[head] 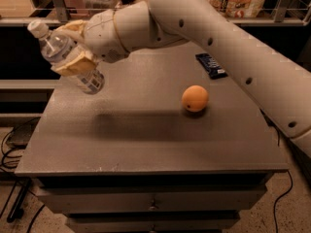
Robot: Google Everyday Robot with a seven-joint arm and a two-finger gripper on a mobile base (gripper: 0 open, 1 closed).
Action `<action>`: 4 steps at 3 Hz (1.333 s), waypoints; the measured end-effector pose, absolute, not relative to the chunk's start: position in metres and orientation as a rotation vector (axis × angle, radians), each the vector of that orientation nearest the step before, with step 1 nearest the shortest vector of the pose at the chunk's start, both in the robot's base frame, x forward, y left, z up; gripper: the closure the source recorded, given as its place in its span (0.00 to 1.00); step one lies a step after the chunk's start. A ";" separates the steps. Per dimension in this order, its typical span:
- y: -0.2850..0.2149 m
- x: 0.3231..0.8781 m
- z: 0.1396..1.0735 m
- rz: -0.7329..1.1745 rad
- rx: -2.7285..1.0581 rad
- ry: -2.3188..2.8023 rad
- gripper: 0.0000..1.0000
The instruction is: Place blue plastic bottle upright
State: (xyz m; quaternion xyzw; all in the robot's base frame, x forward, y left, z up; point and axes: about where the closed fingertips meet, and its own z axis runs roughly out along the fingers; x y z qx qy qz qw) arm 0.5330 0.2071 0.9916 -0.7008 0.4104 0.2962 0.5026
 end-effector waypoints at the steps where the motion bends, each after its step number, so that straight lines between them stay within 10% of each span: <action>1: 0.202 0.533 0.992 0.777 -1.599 0.957 1.00; 2: 0.193 0.537 0.988 0.828 -1.498 0.974 1.00; 4: 0.178 0.550 0.968 0.913 -1.351 1.067 0.61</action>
Offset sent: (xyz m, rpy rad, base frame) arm 0.0153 -0.0322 -0.0092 0.2785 0.1400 -0.0902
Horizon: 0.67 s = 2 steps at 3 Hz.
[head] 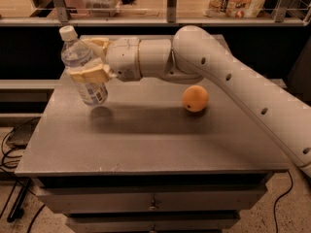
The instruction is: Place blue plastic bottle upright
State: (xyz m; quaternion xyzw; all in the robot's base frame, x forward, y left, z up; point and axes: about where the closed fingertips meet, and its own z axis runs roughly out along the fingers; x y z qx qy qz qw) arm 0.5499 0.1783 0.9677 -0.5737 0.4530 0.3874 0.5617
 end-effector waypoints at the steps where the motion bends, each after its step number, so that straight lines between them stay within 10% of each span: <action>1: 0.174 0.554 0.951 0.947 -1.300 1.117 0.37; 2: 0.173 0.554 0.942 0.964 -1.262 1.138 0.14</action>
Offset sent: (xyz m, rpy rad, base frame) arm 0.0075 -0.0132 -0.0379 0.0627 0.1282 -0.0752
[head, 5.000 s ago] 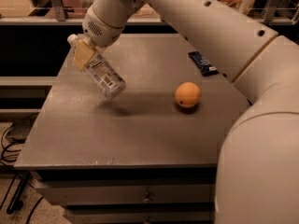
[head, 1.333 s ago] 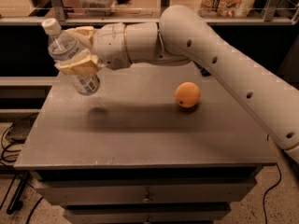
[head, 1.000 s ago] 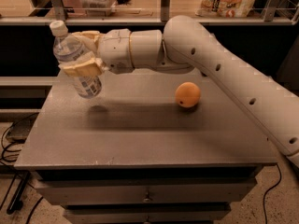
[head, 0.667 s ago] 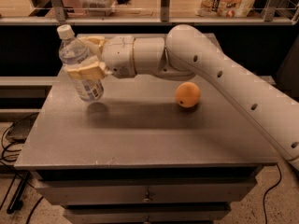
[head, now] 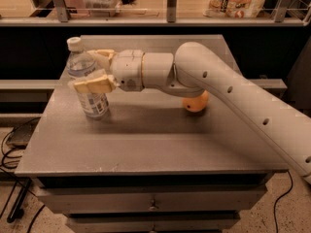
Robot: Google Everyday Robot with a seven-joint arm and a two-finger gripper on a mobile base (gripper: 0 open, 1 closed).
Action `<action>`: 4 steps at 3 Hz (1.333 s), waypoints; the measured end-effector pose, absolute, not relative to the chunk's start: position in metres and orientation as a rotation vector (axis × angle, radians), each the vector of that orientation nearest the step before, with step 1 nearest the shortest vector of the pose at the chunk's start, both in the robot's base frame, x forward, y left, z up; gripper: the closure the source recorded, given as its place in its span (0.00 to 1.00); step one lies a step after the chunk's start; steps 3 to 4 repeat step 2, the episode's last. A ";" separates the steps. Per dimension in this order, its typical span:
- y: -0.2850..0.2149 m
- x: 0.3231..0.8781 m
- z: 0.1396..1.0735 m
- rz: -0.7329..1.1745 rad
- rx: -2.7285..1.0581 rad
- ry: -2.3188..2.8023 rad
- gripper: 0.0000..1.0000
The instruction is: Place blue plastic bottle upright
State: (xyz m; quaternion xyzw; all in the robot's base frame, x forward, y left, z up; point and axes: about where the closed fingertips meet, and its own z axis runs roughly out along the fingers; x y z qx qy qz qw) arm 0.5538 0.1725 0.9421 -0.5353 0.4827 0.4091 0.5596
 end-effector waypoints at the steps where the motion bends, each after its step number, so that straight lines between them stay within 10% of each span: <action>1: 0.170 0.549 0.941 0.966 -1.238 1.157 0.00; 4: 0.170 0.549 0.941 0.966 -1.238 1.157 0.00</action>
Offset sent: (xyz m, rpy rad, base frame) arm -0.0067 -0.0080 0.0022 -0.0024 0.0250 -0.0366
